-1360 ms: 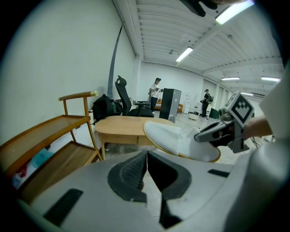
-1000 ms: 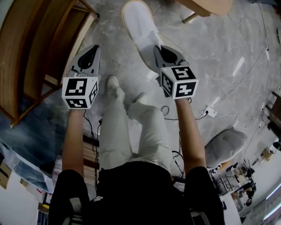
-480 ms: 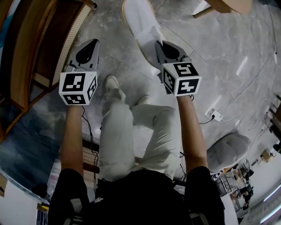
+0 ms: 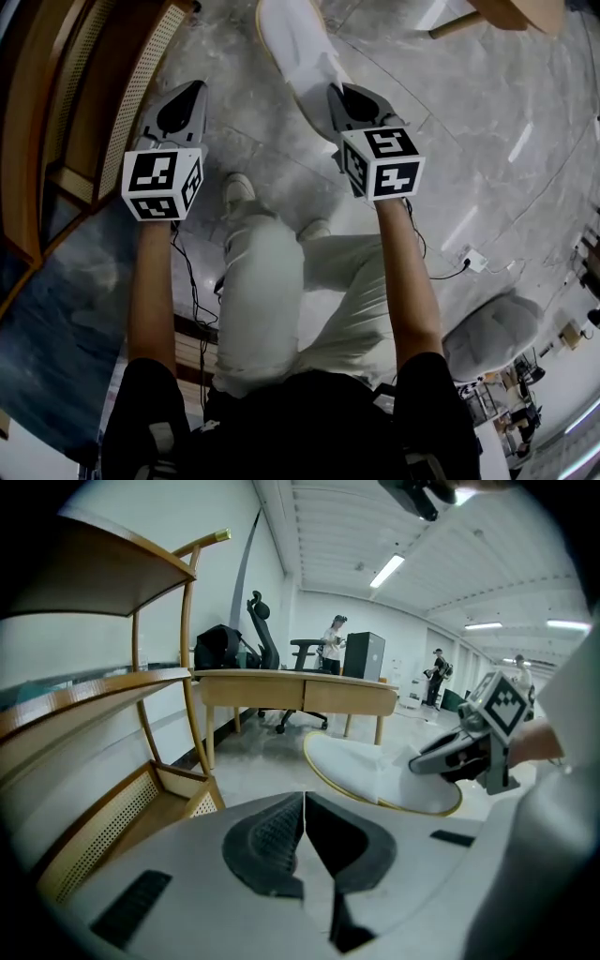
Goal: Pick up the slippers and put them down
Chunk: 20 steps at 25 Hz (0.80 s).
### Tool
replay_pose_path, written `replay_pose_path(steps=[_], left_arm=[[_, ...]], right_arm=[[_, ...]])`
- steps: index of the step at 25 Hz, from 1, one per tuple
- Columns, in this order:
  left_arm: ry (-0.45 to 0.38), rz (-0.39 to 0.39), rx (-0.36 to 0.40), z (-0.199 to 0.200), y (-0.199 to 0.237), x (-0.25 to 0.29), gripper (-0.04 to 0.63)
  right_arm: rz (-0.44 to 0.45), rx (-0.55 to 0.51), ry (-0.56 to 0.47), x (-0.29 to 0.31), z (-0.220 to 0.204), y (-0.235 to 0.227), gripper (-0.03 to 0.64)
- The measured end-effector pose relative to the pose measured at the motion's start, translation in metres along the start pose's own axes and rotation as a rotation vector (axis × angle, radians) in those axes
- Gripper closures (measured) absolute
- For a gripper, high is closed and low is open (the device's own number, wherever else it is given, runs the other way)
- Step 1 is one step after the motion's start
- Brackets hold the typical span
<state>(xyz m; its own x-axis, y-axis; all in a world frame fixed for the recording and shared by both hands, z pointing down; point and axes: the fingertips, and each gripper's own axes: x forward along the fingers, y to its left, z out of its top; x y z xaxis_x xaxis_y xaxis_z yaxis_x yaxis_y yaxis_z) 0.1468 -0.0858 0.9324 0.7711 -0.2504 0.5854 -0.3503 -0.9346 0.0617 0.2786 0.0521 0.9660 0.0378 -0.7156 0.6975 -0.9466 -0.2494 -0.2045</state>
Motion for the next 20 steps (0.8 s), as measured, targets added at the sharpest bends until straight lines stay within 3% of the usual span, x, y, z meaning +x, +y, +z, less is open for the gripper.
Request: replay_pose_path(steps=[20], left_arm=[[-0.017, 0.016, 0.028, -0.099, 0.021, 0.074, 0.588]], right_arm=[[0.001, -0.009, 0.015, 0.103, -0.094, -0.023, 0.609]])
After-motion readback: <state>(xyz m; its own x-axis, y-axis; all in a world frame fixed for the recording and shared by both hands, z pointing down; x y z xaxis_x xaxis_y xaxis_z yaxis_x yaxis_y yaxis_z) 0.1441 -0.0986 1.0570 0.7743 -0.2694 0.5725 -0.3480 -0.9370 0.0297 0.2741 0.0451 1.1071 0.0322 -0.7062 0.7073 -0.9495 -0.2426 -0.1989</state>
